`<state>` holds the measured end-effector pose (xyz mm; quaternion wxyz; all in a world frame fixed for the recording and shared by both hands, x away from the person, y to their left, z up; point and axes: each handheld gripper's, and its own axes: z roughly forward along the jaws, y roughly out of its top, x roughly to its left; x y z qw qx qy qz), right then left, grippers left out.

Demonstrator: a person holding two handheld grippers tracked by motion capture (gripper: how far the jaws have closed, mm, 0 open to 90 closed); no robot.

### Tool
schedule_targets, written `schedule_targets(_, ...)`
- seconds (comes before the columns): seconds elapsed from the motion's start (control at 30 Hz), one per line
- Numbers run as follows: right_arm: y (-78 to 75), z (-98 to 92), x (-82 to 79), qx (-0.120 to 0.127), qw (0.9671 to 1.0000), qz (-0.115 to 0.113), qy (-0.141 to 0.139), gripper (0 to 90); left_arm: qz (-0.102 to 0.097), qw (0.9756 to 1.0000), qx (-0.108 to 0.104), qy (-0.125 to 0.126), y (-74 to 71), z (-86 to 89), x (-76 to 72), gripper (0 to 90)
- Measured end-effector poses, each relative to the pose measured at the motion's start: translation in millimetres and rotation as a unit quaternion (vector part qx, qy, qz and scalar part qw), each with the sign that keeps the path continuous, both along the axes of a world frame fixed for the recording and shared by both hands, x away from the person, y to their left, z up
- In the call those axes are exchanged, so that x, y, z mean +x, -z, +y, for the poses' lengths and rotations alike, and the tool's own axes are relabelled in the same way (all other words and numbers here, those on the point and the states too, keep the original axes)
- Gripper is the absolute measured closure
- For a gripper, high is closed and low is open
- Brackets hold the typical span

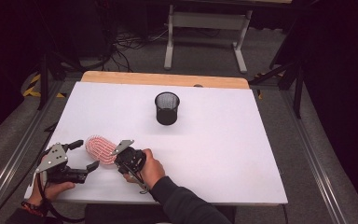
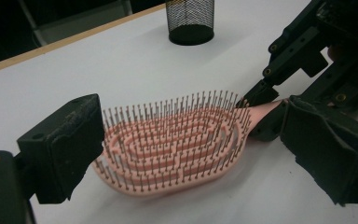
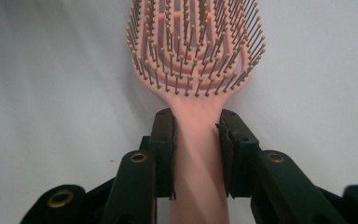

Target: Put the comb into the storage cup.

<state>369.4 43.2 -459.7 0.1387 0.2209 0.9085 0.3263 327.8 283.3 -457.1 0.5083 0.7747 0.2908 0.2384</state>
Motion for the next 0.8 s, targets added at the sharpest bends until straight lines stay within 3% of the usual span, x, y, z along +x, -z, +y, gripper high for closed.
schedule_targets(0.27,-2.5,-17.0,2.4,0.024,0.9996,-0.012,0.012,69.3,0.014,0.9997,-0.014,-0.015,-0.1,3.5,4.0,7.3)
schedule_targets(0.53,-2.6,-32.5,4.1,0.053,0.9976,-0.030,0.033,69.4,0.054,0.9979,-0.013,-0.031,4.8,-1.4,12.0,7.3)
schedule_targets(0.73,-6.7,-43.1,0.4,0.077,0.9947,-0.052,0.043,69.4,0.073,0.9964,-0.027,-0.033,5.6,-8.9,19.4,8.0)
schedule_targets(0.8,-9.5,-46.5,-0.9,0.086,0.9936,-0.056,0.047,69.4,0.083,0.9951,-0.041,-0.034,4.7,-14.0,24.8,8.7)
